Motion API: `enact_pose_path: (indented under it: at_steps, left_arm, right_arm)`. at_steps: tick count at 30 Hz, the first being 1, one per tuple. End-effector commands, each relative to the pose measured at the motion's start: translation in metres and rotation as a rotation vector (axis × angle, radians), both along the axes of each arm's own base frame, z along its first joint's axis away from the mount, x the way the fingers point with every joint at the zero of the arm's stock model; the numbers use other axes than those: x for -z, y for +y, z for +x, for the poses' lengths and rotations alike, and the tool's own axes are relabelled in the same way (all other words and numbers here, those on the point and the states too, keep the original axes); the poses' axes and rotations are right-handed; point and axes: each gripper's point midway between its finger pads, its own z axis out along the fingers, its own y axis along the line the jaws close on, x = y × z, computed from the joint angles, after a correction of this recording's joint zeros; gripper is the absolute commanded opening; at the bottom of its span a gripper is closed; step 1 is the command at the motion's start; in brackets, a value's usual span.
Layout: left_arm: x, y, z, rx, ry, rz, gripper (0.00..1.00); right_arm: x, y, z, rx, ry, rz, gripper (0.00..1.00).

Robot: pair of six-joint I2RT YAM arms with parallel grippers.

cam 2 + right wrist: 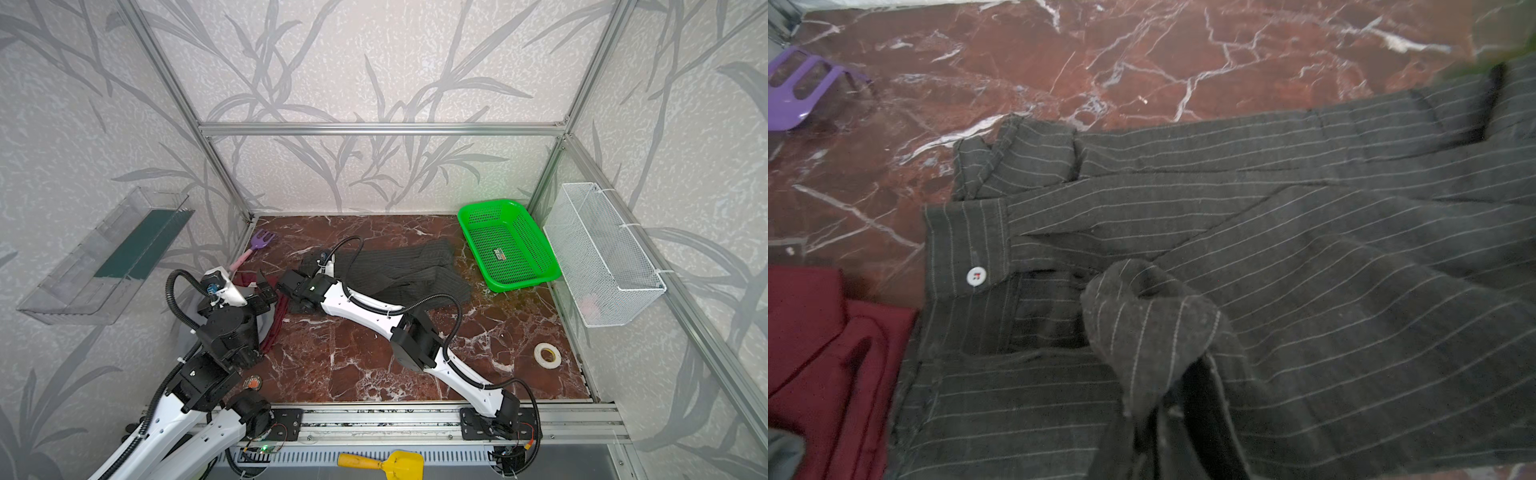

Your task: Fold and stack the long sleeve shirts

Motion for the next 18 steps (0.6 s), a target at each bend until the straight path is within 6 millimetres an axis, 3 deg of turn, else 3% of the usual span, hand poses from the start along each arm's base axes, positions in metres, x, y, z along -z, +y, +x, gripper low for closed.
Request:
enact_pose_path:
  at_steps: [1,6,13,15,18]
  left_arm:
    - [-0.008,0.020,-0.014,-0.112,-0.036,-0.003,0.99]
    - [-0.012,0.028,-0.020,-0.169,-0.022,0.032,0.99]
    - [-0.003,0.018,-0.011,-0.117,0.065,0.033,0.99]
    - [0.003,0.012,-0.006,-0.094,0.106,0.035,0.99]
    - [0.021,-0.005,0.007,-0.014,0.211,0.053,0.99]
  right_arm:
    - [-0.026,0.014,-0.011,-0.070,0.033,0.109,0.28]
    - [-0.048,0.020,-0.015,-0.124,0.060,0.251,0.49]
    - [-0.084,0.014,-0.011,-0.197,0.088,0.444,0.60]
    - [-0.096,0.008,-0.016,-0.211,0.084,0.471,0.61]
    - [-0.120,-0.020,-0.003,-0.189,0.061,0.523,0.62]
